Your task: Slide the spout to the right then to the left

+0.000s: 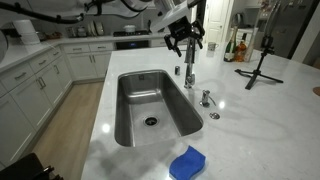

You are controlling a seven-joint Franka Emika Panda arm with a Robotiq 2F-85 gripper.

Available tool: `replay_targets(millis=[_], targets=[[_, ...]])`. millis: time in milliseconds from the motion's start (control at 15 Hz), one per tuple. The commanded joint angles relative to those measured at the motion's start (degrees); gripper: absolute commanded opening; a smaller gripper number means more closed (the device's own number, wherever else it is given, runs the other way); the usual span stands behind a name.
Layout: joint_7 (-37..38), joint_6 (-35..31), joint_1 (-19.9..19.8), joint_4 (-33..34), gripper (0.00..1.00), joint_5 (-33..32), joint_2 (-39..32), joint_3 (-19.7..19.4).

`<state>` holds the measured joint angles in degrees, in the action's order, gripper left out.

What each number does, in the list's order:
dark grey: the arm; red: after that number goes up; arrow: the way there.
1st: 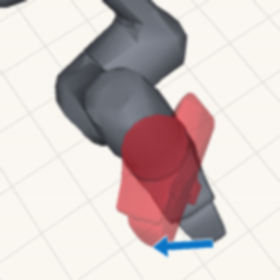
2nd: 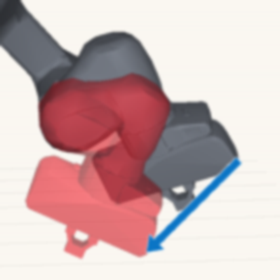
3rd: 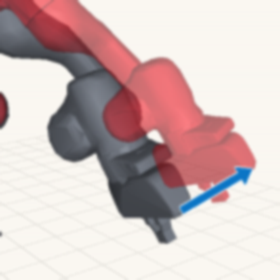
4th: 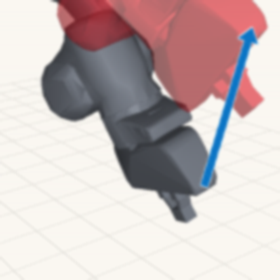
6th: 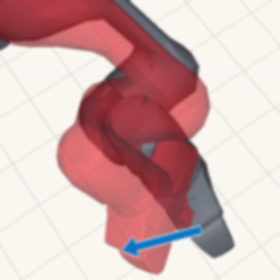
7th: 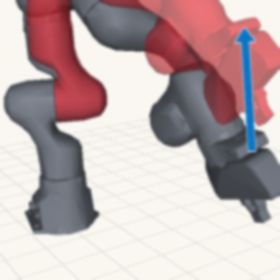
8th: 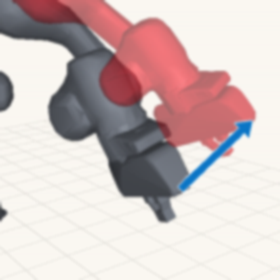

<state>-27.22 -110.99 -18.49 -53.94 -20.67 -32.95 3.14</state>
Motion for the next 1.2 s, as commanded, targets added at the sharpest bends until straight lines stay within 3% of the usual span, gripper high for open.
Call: replay_targets(millis=[0, 733, 1133], targets=[[-2.1, -0.3, -0.3, -0.1, 1.0, 0.0, 0.2, 0.3], [-6.7, -3.8, -0.7, 0.2, 1.0, 0.9, -1.0, 2.1], [-7.8, -12.9, -2.6, -1.5, 1.0, 5.4, -1.7, 5.5]])
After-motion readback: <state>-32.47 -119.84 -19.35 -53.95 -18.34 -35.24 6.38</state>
